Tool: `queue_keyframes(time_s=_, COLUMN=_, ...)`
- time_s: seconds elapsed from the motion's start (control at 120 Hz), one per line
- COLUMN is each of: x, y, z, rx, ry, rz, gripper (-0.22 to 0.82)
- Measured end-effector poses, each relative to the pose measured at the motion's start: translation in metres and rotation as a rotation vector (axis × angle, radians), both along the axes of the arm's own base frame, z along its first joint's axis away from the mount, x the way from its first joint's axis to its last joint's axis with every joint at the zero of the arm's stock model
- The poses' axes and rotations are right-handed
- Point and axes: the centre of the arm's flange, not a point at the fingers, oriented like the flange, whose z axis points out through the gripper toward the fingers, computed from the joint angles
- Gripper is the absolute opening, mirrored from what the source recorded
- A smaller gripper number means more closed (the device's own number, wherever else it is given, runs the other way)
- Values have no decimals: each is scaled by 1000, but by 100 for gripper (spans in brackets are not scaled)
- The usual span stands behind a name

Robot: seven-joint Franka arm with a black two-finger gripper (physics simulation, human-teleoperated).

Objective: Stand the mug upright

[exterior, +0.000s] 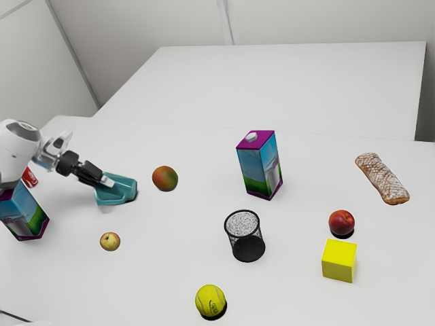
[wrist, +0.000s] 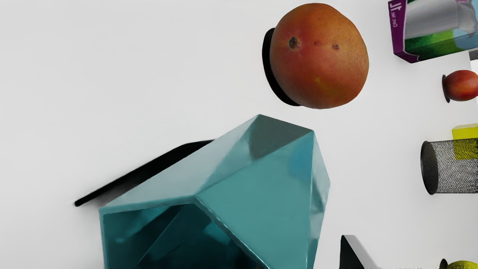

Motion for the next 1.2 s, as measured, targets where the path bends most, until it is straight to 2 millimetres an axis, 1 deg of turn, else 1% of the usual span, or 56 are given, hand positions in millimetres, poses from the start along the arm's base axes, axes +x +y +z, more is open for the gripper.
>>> queue_keyframes(time_s=0.058, x=0, y=-1, z=2, rx=-3, ry=-9, rz=-9, gripper=-1)
queue_keyframes(time_s=0.125, x=0, y=-2, z=3, rx=-6, ry=-16, rz=-19, gripper=-6)
queue_keyframes(time_s=0.192, x=1, y=-4, z=4, rx=-7, ry=-23, rz=-29, gripper=-10)
queue_keyframes(time_s=0.275, x=3, y=-6, z=11, rx=4, ry=-36, rz=-42, gripper=-13)
queue_keyframes(time_s=0.358, x=5, y=-10, z=23, rx=26, ry=-55, rz=-58, gripper=-15)
queue_keyframes(time_s=0.4, x=6, y=-14, z=33, rx=47, ry=-66, rz=-70, gripper=-15)
queue_keyframes(time_s=0.5, x=11, y=-32, z=55, rx=114, ry=-80, rz=-115, gripper=-17)
queue_keyframes(time_s=0.608, x=13, y=-58, z=79, rx=214, ry=-88, rz=-164, gripper=-18)
queue_keyframes(time_s=0.758, x=15, y=-104, z=98, rx=349, ry=-91, rz=-234, gripper=-18)
queue_keyframes(time_s=0.858, x=19, y=-137, z=105, rx=447, ry=-89, rz=-288, gripper=-18)
queue_keyframes(time_s=1.05, x=33, y=-199, z=116, rx=601, ry=-81, rz=-379, gripper=-18)
queue_keyframes(time_s=1.092, x=32, y=-212, z=119, rx=625, ry=-76, rz=-389, gripper=-18)
queue_keyframes(time_s=1.2, x=23, y=-241, z=118, rx=674, ry=-47, rz=-405, gripper=-18)
